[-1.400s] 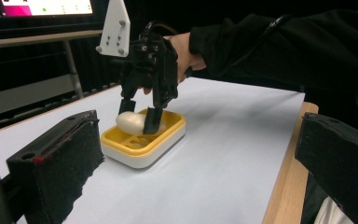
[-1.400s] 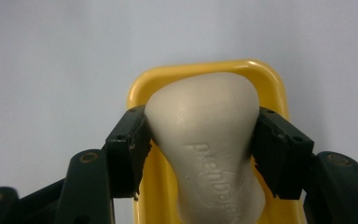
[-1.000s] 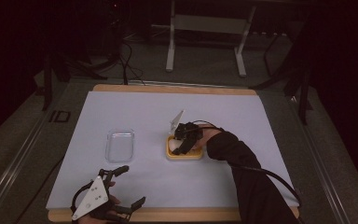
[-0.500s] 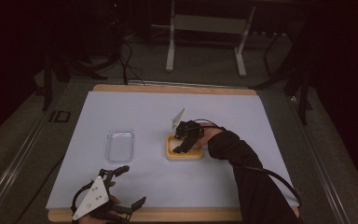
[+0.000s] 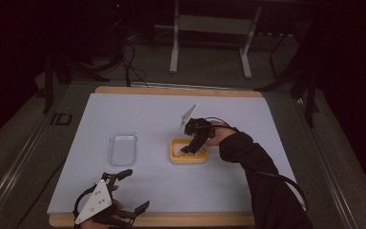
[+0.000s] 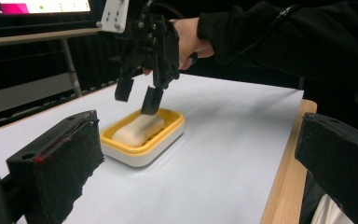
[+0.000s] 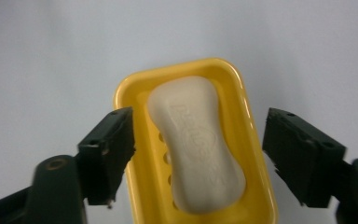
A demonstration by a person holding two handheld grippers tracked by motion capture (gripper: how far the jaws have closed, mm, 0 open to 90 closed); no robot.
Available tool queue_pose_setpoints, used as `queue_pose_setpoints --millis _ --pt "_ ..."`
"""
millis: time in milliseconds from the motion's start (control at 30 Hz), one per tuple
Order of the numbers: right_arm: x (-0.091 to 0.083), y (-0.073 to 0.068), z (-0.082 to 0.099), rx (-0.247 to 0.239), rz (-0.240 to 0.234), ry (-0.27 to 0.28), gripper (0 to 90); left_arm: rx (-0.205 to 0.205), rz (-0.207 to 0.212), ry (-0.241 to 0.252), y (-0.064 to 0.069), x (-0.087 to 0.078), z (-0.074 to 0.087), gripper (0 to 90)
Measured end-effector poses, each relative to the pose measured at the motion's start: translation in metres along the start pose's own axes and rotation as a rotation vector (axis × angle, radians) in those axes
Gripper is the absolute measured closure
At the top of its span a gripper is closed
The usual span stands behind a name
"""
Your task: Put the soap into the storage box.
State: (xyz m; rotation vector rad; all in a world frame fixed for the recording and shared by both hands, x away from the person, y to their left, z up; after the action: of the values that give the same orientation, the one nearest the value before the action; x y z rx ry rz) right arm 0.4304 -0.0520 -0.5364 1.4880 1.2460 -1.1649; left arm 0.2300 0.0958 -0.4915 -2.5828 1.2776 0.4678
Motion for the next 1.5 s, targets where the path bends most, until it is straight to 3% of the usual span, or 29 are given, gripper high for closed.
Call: queue_pose_setpoints --millis 133,200,500,533,833,1500 --pt "-0.007 0.003 0.004 0.048 0.038 0.006 17.6 -0.002 0.001 -0.001 0.0 0.0 0.0 0.8" --pt "-0.01 0.004 0.006 0.06 0.035 0.012 11.5 -0.002 0.001 -0.002 0.0 0.001 0.0 0.8" --pt "-0.02 0.013 0.018 0.15 0.08 0.046 11.7 -0.003 0.0 -0.004 0.0 0.001 0.0 0.8" --pt "-0.023 0.016 0.023 0.191 0.096 0.066 12.5 -0.003 0.0 -0.004 0.0 0.001 0.0 0.8" --pt "-0.031 0.019 0.042 0.304 0.126 0.09 13.3 -0.003 0.001 -0.009 0.0 0.002 0.001 0.8" --pt "-0.036 -0.003 0.084 0.414 0.178 0.196 13.3 -0.001 0.002 -0.015 0.0 0.003 0.001 0.8"
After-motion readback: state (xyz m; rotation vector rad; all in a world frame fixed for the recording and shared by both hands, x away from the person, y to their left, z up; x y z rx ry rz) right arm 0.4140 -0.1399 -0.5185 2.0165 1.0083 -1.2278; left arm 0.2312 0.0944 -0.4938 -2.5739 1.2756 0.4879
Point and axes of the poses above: each handheld gripper's, and its own axes: x roughly forward along the jaws, z roughly out of its underside, y roughly to its right, the point moved 10 cm from there along x, roughly forward along the jaws, and after that the axes turned 14 degrees about -y, right-handed, at the moved point
